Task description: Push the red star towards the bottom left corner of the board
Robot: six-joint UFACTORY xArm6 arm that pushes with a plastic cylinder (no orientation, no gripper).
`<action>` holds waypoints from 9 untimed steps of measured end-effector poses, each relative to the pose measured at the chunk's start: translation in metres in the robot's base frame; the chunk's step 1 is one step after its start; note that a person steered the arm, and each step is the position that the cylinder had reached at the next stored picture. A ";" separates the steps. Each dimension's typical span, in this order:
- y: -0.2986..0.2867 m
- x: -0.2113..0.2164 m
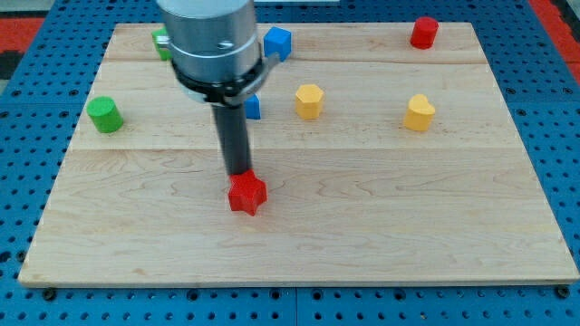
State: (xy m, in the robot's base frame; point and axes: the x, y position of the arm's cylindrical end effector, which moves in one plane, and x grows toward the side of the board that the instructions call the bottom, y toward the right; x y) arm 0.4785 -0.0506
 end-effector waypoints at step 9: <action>-0.113 -0.032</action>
State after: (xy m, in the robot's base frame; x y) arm 0.4462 -0.1633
